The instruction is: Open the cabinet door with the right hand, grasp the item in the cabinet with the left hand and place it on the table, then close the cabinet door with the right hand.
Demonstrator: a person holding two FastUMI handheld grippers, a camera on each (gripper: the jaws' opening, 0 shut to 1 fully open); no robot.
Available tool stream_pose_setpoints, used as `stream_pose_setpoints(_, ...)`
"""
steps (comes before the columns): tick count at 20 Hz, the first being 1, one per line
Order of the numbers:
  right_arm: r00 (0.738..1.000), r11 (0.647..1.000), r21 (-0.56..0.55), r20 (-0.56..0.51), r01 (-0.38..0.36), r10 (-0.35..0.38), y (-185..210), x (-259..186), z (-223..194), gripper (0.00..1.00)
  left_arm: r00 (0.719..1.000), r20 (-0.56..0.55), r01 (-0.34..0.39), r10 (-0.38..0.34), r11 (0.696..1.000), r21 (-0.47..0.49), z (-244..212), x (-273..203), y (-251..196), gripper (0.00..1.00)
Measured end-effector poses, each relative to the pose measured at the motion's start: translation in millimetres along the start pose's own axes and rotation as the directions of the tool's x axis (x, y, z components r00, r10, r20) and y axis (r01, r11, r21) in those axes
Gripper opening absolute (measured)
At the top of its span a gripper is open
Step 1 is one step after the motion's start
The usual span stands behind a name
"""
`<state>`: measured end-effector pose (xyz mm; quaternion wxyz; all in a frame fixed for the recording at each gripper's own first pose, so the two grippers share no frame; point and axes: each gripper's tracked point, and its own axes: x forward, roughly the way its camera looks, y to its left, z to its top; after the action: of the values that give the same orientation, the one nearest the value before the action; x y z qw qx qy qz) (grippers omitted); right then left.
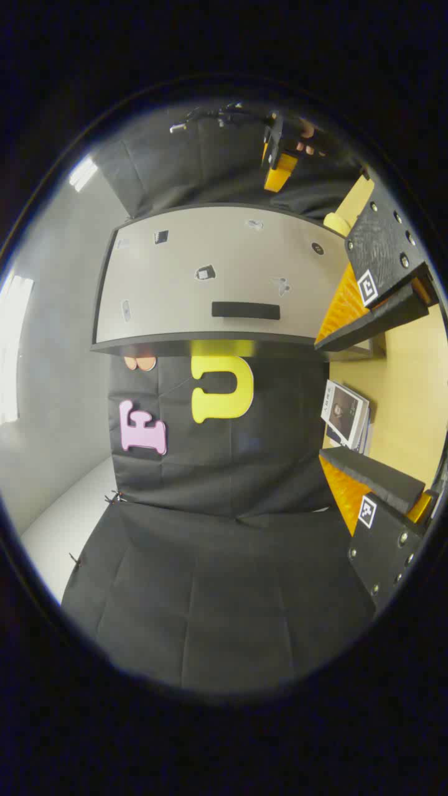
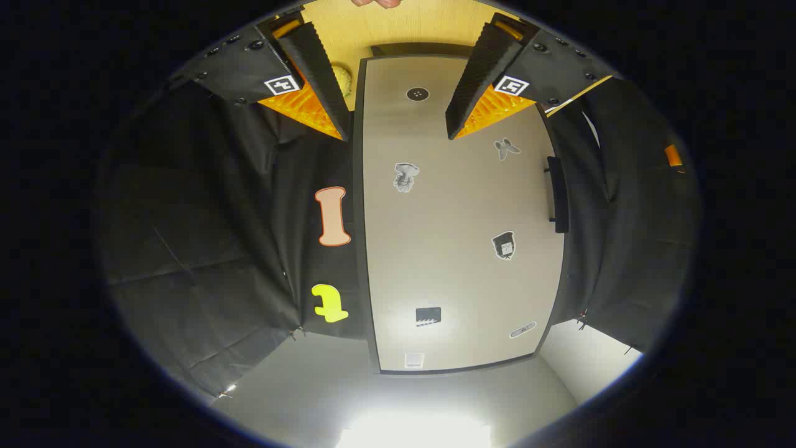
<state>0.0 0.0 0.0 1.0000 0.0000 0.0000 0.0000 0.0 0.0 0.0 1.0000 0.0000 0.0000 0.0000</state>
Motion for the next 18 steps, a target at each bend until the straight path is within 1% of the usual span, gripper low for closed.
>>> stream_pose_setpoints(1,1.000,1.000,-0.007,0.004,-0.008,0.008,3.5,0.8,2.0,0.96,1.000,0.001,-0.003,0.003,1.000,-0.006,0.0,0.7,0.8,0.97)
stream_pose_setpoints(2,1.000,1.000,-0.013,0.004,-0.016,0.016,6.1,1.8,2.4,0.96,1.000,0.001,-0.003,0.003,1.000,-0.015,-0.8,-0.4,1.9,0.94)
stream_pose_setpoints(3,1.000,1.000,-0.019,0.004,-0.024,0.024,9.3,3.2,4.1,0.96,1.000,-0.001,-0.004,0.004,1.000,-0.026,-1.8,0.0,2.6,0.94)
stream_pose_setpoints(4,1.000,0.999,-0.024,0.006,-0.031,0.031,12.9,2.8,4.7,0.96,1.000,-0.005,-0.005,0.005,0.999,-0.037,-5.0,0.9,4.3,0.91)
stream_pose_setpoints(5,0.999,0.999,-0.026,0.008,-0.036,0.036,15.4,3.6,6.1,0.98,1.000,-0.008,-0.005,0.004,0.999,-0.048,-6.6,0.8,6.1,0.94)
stream_pose_setpoints(7,0.999,0.999,-0.023,0.005,-0.044,0.044,21.4,4.9,6.4,0.96,1.000,-0.010,-0.006,0.005,0.998,-0.058,-7.7,0.3,10.1,0.94)
stream_pose_setpoints(8,0.999,0.999,-0.021,0.003,-0.047,0.047,23.7,4.2,5.8,0.98,1.000,-0.009,-0.008,0.008,0.998,-0.055,-7.9,-0.6,12.9,0.92)
stream_pose_setpoints(10,0.999,0.999,-0.024,0.003,-0.040,0.040,25.8,3.7,6.5,0.96,1.000,0.002,-0.012,0.012,0.999,-0.039,-6.7,-2.9,17.9,0.91)
stream_pose_setpoints(11,0.999,0.999,-0.026,0.005,-0.040,0.040,27.5,4.3,8.4,0.98,1.000,0.009,-0.015,0.015,0.999,-0.031,-5.6,-3.9,20.0,0.91)
stream_pose_setpoints(12,0.999,0.999,-0.026,0.005,-0.037,0.037,28.7,4.6,8.1,0.96,1.000,0.011,-0.017,0.017,0.999,-0.027,-8.0,-5.4,21.3,0.94)
stream_pose_setpoints(13,0.999,0.999,-0.020,0.005,-0.035,0.035,30.3,5.6,10.8,0.98,1.000,0.008,-0.018,0.018,0.999,-0.028,-11.2,-5.8,23.2,0.94)
stream_pose_setpoints(18,0.998,0.998,0.009,-0.003,-0.056,0.056,44.8,6.8,23.2,0.96,1.000,-0.007,0.003,-0.003,0.997,-0.076,-28.9,-4.0,25.7,0.94)
